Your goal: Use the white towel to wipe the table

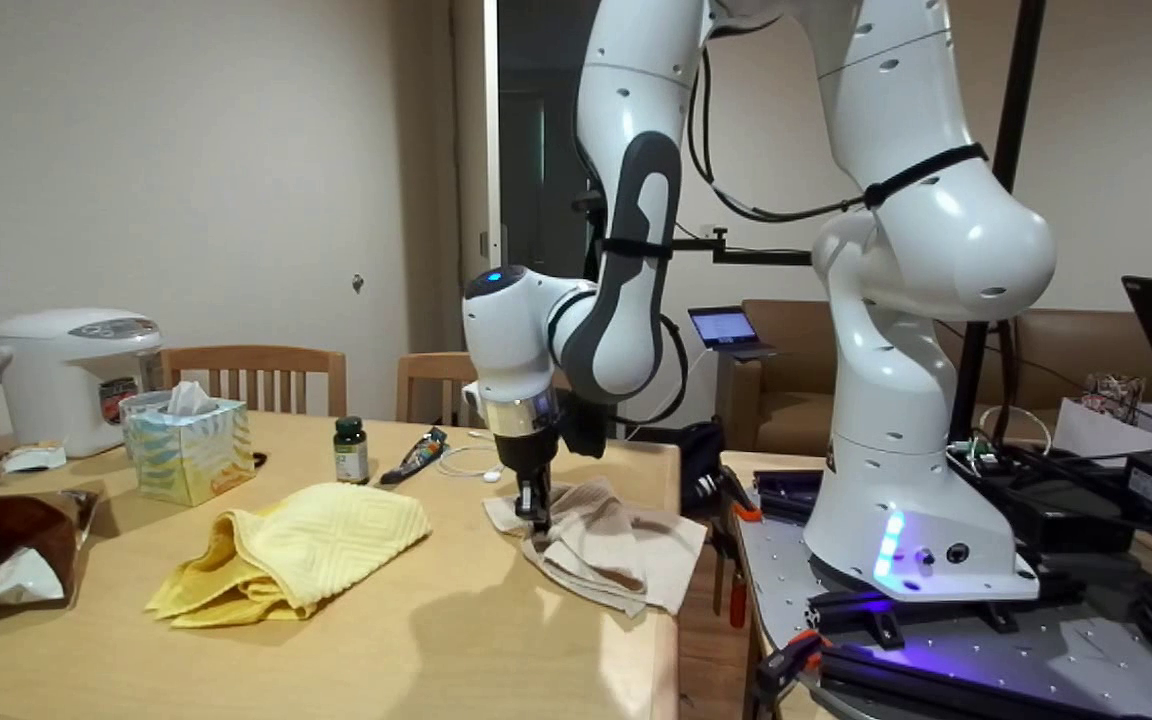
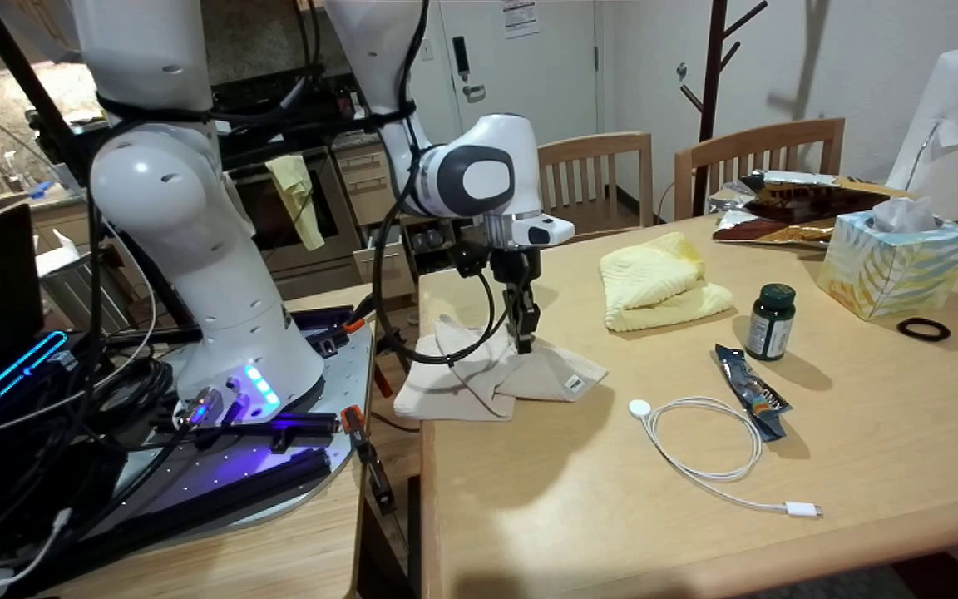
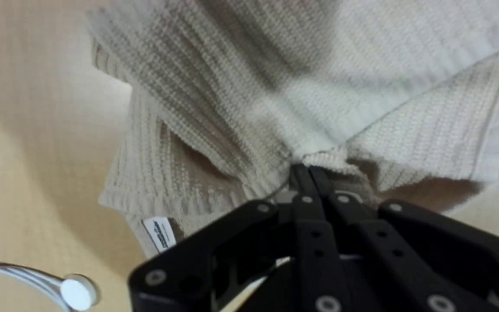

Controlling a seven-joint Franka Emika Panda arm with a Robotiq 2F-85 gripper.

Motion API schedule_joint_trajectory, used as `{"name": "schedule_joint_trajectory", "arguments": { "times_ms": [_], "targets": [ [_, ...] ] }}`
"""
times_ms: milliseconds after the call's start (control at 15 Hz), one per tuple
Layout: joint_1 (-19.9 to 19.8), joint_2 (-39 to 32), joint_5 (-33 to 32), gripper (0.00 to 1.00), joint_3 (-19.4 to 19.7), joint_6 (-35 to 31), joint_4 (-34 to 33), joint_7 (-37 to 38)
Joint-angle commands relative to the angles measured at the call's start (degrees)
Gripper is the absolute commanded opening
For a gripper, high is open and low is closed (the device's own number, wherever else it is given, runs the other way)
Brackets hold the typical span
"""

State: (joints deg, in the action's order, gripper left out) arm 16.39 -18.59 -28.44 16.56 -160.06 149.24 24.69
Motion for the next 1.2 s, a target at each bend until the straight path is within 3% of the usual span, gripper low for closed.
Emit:
{"name": "schedule_joint_trajectory", "arguments": {
  "times_ms": [0,267,400,733,1067,1133],
  "targets": [
    [-1.77,1.84,-7.29,0.01,7.55,-9.69,5.40,1.01],
    [-3.46,0.91,-11.31,0.01,17.00,-21.28,8.36,-0.12],
    [-5.28,0.82,-11.30,0.01,18.58,-24.90,9.40,-1.54],
    [-11.68,1.87,-10.49,0.00,9.50,-22.88,10.69,-3.52],
    [-18.20,2.27,-6.40,0.01,-9.97,-21.00,9.40,-0.82],
    [-17.75,1.99,2.95,0.00,-14.32,-20.90,9.57,-6.47]
  ]
}}
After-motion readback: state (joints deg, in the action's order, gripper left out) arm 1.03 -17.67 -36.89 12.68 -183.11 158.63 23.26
